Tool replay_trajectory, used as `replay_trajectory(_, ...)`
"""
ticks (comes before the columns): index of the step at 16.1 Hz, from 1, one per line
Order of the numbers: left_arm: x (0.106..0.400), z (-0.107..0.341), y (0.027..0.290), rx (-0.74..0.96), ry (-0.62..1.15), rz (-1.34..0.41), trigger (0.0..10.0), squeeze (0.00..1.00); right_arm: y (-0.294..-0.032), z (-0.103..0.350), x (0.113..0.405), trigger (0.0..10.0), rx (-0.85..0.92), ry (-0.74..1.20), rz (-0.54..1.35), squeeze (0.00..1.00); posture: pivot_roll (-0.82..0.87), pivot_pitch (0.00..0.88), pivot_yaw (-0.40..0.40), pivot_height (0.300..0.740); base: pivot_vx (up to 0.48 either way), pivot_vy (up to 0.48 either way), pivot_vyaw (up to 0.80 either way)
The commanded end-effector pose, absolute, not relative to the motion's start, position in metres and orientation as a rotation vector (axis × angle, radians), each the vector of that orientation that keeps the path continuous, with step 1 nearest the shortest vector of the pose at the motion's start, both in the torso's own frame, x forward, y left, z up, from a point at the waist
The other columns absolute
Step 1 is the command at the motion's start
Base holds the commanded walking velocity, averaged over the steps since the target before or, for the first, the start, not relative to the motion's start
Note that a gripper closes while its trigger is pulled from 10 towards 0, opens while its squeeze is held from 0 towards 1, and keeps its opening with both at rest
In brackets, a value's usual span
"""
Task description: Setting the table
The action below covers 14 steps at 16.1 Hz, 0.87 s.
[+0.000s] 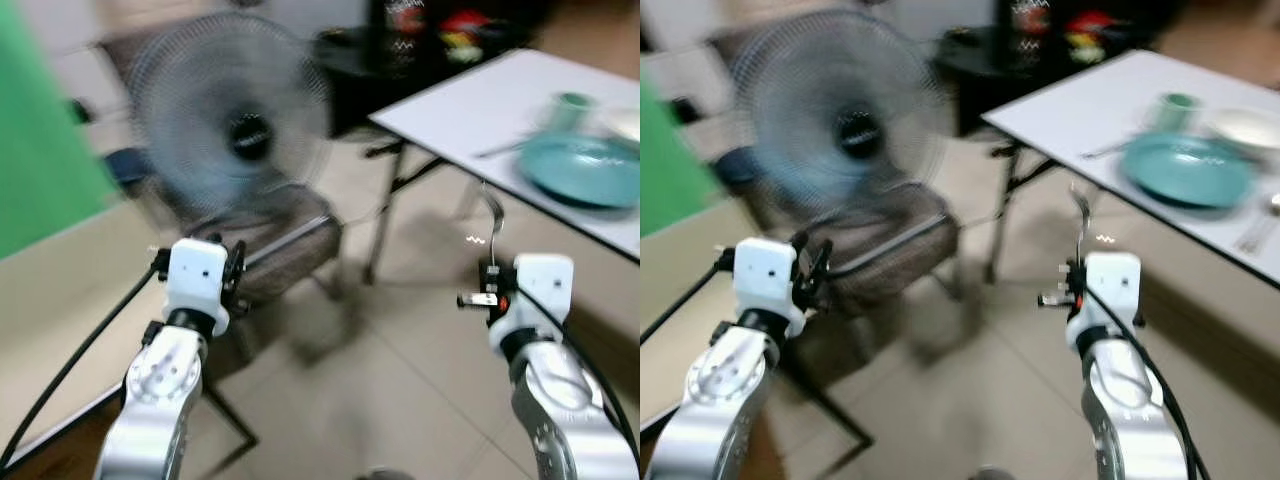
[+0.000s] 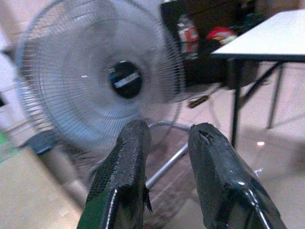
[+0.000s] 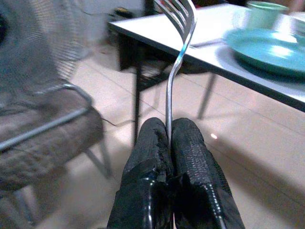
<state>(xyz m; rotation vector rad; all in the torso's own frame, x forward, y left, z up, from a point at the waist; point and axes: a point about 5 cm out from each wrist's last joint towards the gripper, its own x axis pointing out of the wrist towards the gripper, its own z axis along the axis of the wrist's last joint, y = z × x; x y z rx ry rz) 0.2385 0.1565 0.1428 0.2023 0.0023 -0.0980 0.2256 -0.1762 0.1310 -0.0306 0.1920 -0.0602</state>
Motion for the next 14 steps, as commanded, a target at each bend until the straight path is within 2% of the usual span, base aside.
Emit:
replay_trajectory(1, 0.2364, 0.1413, 0.1613, 0.211, 0.011, -0.074, 10.0, 0.0, -0.1722, 0.1375, 0.2272, 10.0, -0.023, 0.166, -0.054, 0.0, -0.03, 0.009, 0.019, 0.74, 0.0, 0.0, -0.77)
replay_trajectory(5, 0.2378, 0.1373, 0.1608, 0.155, 0.026, -0.052, 10.0, 0.0, -0.1706, 0.1472, 0.2337, 10.0, -0.048, 0.13, -0.039, 0.0, -0.05, 0.018, 0.021, 0.74, 0.0, 0.0, -0.76)
replay_trajectory(8, 0.2346, 0.1348, 0.1635, 0.173, 0.041, -0.027, 10.0, 0.0, -0.1736, 0.1418, 0.2305, 10.0, -0.055, 0.165, -0.038, 0.0, -0.04, 0.008, -0.016, 0.74, 0.0, 0.0, -0.76)
replay_trajectory(14, 0.241, 0.1429, 0.1587, 0.142, 0.019, -0.068, 10.0, 0.0, -0.1735, 0.14, 0.2311, 10.0, -0.023, 0.167, -0.076, 0.0, -0.04, 0.0, 0.006, 0.74, 0.0, 0.0, -0.76)
